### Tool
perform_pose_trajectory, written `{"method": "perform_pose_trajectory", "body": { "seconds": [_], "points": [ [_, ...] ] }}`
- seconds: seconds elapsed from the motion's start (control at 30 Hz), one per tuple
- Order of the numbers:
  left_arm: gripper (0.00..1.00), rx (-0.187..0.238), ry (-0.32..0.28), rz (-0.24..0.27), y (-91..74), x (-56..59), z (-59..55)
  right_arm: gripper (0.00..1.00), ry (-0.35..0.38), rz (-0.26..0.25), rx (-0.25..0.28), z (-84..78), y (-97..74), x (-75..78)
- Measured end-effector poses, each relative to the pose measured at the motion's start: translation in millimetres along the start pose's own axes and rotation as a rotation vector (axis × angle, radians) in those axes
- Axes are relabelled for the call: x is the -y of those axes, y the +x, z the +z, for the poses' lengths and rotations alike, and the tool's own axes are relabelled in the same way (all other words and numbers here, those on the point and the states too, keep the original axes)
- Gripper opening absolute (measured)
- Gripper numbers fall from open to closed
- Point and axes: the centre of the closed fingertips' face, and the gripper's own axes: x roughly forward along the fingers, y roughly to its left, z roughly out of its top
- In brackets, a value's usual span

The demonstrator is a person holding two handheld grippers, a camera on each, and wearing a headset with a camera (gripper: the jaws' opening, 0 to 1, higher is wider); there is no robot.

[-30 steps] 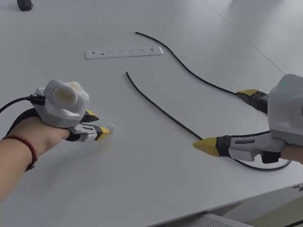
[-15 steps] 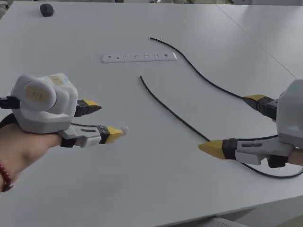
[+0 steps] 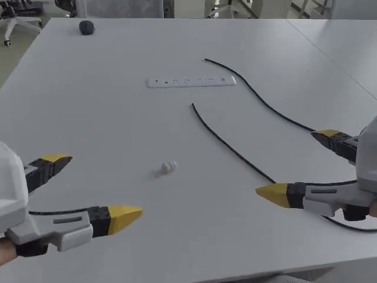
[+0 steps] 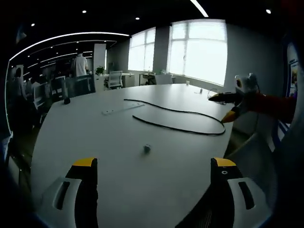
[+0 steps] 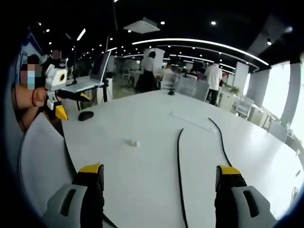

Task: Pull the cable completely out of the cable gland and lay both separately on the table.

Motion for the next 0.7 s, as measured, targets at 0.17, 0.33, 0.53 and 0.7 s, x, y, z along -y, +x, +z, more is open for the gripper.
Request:
{"method": "perform_pose_trajectory", "body": {
  "seconds": [0.17, 0.33, 0.53, 0.7],
  "points": [
    [1.0, 0.016, -0.019, 0.059, -13.2, -5.9, -1.7, 0.99, -0.001, -0.002, 0.014, -3.3, -9.5, -6.1],
    [1.0, 0.023, -0.036, 0.078, -17.8, -1.4, -6.0, 0.99, 0.006, -0.013, 0.011, -7.4, -17.8, -6.5],
    [1.0, 0.018, -0.04, 0.085, -21.2, 2.9, -8.5, 0.99, 0.006, -0.016, 0.013, -6.7, -18.9, -7.2],
    [1.0, 0.018, -0.036, 0.096, -25.9, 0.2, -8.0, 0.98, -0.001, -0.014, 0.019, -3.0, -17.2, -8.7]
  ]
}}
